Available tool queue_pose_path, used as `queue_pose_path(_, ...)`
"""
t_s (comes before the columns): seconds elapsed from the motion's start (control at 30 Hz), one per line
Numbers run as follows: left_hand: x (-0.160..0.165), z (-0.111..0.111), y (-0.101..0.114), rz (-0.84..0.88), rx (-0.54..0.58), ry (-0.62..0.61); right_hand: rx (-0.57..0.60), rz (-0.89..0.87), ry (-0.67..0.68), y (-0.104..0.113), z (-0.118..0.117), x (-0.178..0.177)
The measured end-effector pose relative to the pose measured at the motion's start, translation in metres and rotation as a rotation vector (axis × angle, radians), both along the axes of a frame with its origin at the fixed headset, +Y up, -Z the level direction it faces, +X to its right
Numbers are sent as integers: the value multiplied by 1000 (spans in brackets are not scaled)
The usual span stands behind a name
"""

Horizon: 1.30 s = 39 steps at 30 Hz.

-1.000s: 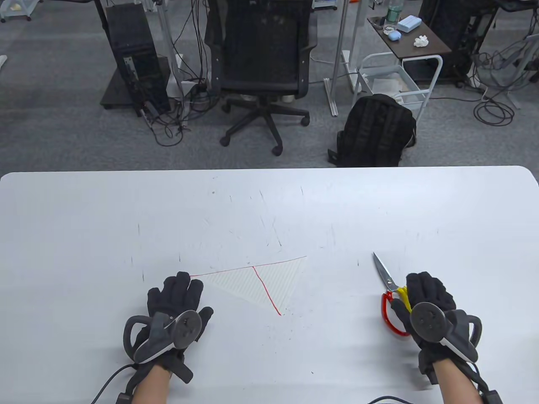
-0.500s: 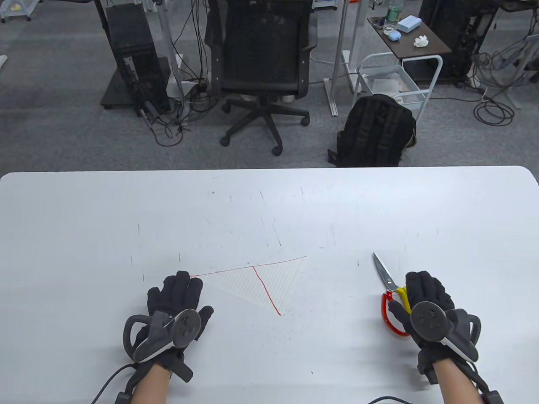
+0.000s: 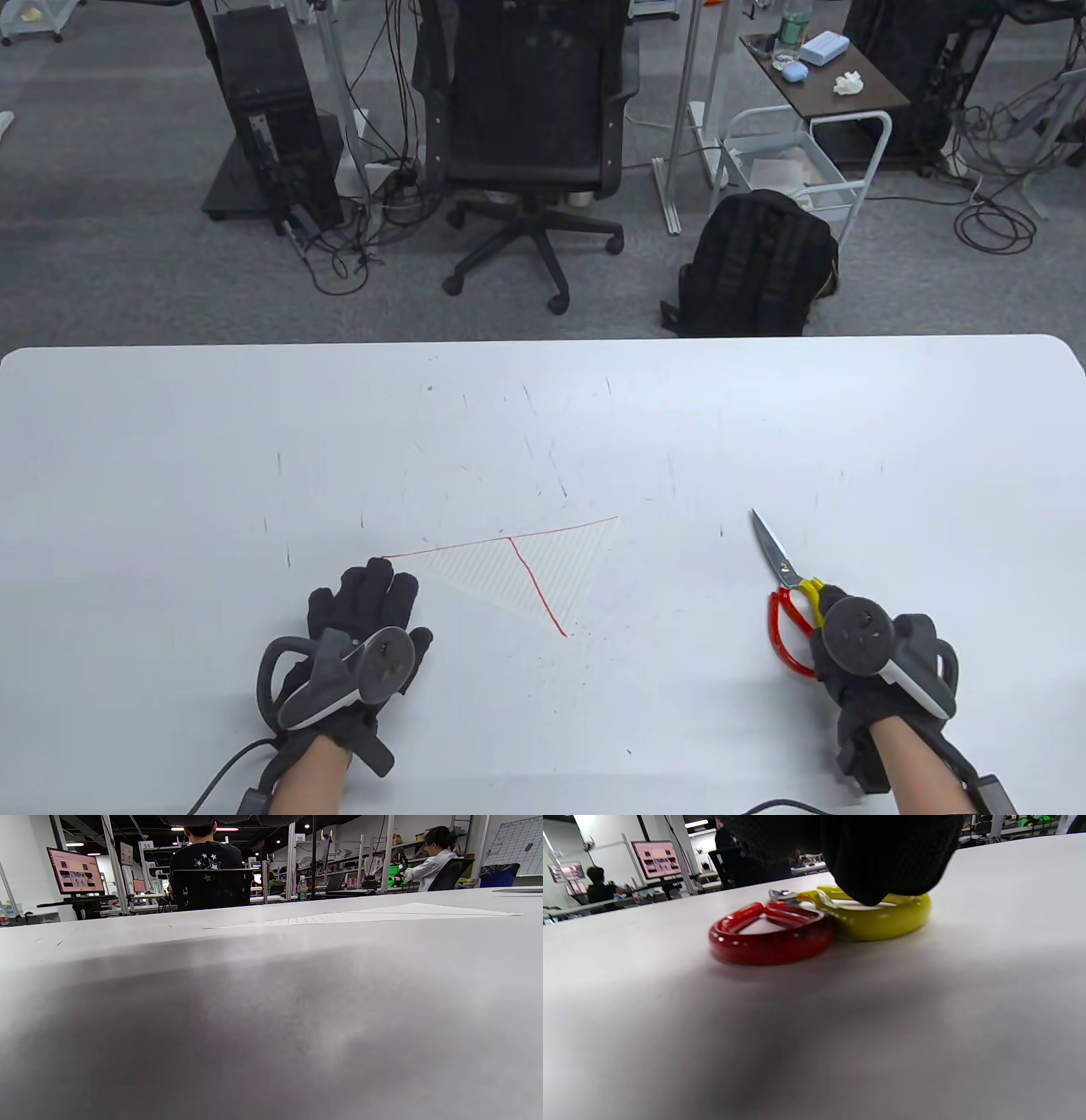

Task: Cut the paper along the line with scissors

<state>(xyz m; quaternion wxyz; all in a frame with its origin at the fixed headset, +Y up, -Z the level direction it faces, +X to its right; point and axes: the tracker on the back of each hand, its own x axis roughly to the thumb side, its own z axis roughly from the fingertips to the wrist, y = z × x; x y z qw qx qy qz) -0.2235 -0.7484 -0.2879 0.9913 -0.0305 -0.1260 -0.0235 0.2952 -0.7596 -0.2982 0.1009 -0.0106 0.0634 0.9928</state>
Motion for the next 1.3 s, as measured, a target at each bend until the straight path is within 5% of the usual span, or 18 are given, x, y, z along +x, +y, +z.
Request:
queue_pose_path(0.23, -1, -1, 1, 7, -4, 5, -170, -47, -156, -2, -23, -1)
queue_pose_path(0.43, -1, -1, 1, 15, -7, 2, -316, 217, -177, -11, -42, -23)
queue_pose_path(0.63, 0, 0, 3, 32, -2, 6, -147, 217, -249, -11, -40, -16)
queue_pose_path(0.7, 0, -1, 3, 29, -2, 6, -157, 136, -251, -11, -39, -13)
queue_pose_path(0.87, -1, -1, 3, 38, -5, 13, -202, 299, -169, -18, -37, -19)
queue_pose_path(1.0, 0, -1, 5, 27, 10, 8, -98, 215, -215, -15, -32, -20)
queue_pose_path(1.13, 1, 0, 6, 42, 6, 9, 106, 135, -141, 11, -23, -28)
queue_pose_path(1.3, 15, -5, 10, 120, -92, -12, 129, -113, -43, 38, -9, -37)
